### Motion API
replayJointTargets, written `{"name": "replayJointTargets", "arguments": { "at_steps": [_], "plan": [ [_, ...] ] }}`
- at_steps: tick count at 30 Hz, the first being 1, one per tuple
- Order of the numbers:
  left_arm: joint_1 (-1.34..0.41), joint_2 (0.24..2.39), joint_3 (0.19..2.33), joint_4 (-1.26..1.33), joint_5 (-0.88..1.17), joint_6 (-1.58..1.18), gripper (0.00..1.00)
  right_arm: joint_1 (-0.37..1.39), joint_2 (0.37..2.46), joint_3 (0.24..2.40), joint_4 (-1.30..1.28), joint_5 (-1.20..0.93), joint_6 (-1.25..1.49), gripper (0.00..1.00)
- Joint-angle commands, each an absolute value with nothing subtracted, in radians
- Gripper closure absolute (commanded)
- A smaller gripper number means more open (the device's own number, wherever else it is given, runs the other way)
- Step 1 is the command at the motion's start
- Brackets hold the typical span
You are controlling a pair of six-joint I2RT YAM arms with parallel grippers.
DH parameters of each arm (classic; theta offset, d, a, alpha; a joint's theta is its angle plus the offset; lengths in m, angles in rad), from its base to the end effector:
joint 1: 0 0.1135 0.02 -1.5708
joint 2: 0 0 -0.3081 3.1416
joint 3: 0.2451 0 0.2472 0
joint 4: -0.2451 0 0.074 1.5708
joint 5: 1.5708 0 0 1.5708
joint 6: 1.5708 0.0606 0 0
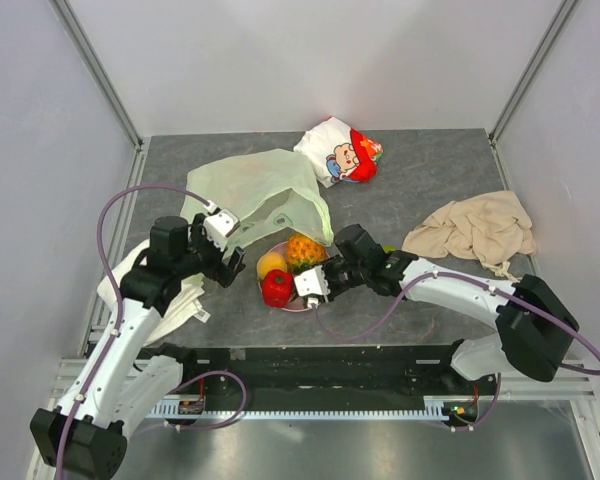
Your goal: Take the fake fruits out of the plastic bag
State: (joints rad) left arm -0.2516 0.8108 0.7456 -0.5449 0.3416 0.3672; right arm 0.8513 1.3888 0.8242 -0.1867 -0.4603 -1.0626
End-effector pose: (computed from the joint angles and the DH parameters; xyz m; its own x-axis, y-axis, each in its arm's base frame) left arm 0.1484 -0.0591 0.3059 -0.3382 0.4362 -0.8339 0.6663 0.7367 0.1151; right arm 0.1726 0.2379 0.2513 0.5567 -0.5523 -0.6205 -0.8250 -0.2800 -0.4909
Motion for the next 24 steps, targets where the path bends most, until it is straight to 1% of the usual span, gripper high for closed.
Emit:
{"name": "replayJointTargets", "arguments": {
  "at_steps": [1,4,8,12,15,16,18,19,20,21,24],
  "plan": [
    [-0.241,0.805,0.744,-0.532,0.364,0.341,0.08,0.857,1.420,0.819,-0.123,-0.425,-1.037,0.57],
    [-0.241,0.808,0.744,-0.531,0.365,0.342,0.08,0.857,1.442,0.825,-0.107,-0.387,-1.031,0.59],
    [-0.238,0.810,0.739,-0.529,0.368,0.341,0.08,0.862,1.460,0.831,-0.092,-0.338,-1.020,0.65],
    [-0.239,0.815,0.741,-0.526,0.373,0.341,0.08,0.870,1.471,0.825,-0.080,-0.295,-1.011,0.67],
    [-0.238,0.818,0.739,-0.525,0.374,0.344,0.08,0.879,1.483,0.821,-0.064,-0.259,-0.999,0.76],
    [-0.238,0.821,0.739,-0.526,0.374,0.345,0.08,0.884,1.489,0.824,-0.058,-0.250,-0.982,0.83],
    [-0.238,0.821,0.735,-0.526,0.382,0.347,0.08,0.882,1.491,0.844,-0.067,-0.241,-0.963,0.86],
    [-0.238,0.821,0.735,-0.529,0.387,0.353,0.08,0.882,1.490,0.854,-0.093,-0.238,-0.951,0.91],
    [-0.238,0.821,0.732,-0.529,0.394,0.354,0.09,0.882,1.486,0.865,-0.109,-0.230,-0.943,0.94],
    [-0.238,0.821,0.729,-0.529,0.402,0.357,0.09,0.882,1.474,0.889,-0.126,-0.229,-0.936,1.00],
    [-0.238,0.824,0.719,-0.529,0.413,0.359,0.09,0.881,1.438,0.939,-0.202,-0.233,-0.891,1.00]
  ]
}}
